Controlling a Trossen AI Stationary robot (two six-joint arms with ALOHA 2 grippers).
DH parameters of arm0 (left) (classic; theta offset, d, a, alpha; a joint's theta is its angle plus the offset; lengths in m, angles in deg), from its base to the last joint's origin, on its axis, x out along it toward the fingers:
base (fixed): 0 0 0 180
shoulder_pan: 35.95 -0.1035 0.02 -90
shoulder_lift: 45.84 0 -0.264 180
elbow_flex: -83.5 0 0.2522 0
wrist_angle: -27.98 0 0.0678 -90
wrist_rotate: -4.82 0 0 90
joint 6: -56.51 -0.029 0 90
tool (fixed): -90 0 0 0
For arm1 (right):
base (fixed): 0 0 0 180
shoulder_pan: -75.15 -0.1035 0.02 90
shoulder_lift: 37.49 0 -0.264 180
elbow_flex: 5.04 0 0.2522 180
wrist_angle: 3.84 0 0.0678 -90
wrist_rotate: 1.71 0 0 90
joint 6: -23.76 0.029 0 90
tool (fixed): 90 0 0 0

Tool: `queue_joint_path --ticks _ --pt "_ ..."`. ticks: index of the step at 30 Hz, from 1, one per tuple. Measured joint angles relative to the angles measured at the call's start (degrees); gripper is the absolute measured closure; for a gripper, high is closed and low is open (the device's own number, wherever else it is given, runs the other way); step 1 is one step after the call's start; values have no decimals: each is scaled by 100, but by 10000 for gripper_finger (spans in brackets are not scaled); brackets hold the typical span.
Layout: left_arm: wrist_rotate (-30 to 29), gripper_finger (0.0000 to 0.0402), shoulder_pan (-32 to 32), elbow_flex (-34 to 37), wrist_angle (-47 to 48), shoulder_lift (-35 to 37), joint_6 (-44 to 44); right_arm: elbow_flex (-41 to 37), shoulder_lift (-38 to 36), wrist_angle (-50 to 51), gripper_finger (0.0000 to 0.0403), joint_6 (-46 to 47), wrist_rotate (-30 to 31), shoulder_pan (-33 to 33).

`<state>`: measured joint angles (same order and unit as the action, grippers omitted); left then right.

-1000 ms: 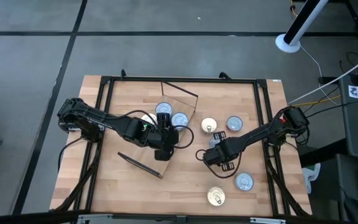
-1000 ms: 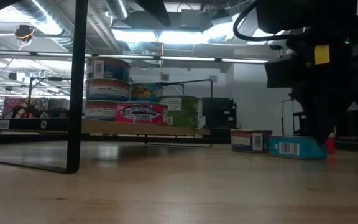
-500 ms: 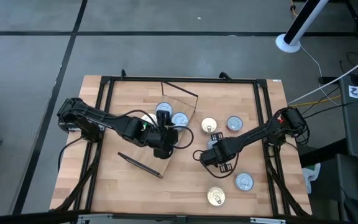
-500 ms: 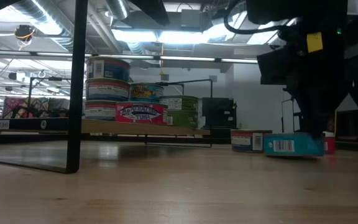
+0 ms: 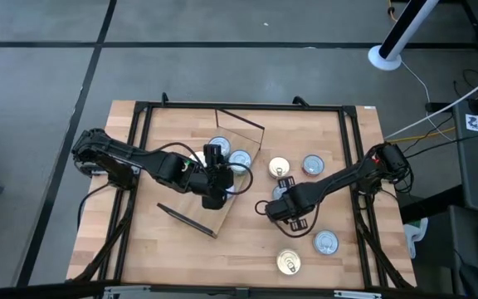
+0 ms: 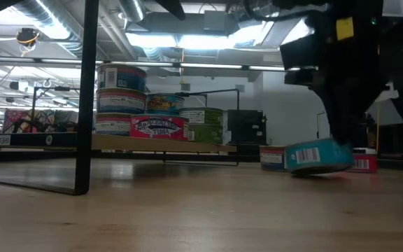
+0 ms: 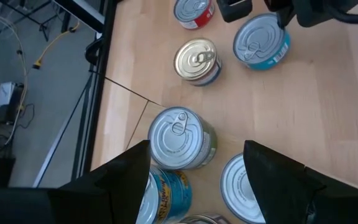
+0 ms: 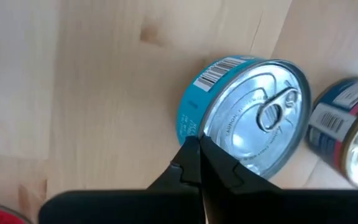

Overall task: Stack canned seafood by type on shelf
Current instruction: Stack the light blue tuna can on top of the light blue tuna can on the shelf

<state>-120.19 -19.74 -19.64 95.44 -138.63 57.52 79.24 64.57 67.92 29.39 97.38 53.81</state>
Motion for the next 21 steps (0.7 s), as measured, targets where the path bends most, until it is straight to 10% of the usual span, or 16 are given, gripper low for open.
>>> queue_joint_path --ticks 21 --pt "0 149 4 0 7 19 -61 1053 -13 187 403 -880 422 274"
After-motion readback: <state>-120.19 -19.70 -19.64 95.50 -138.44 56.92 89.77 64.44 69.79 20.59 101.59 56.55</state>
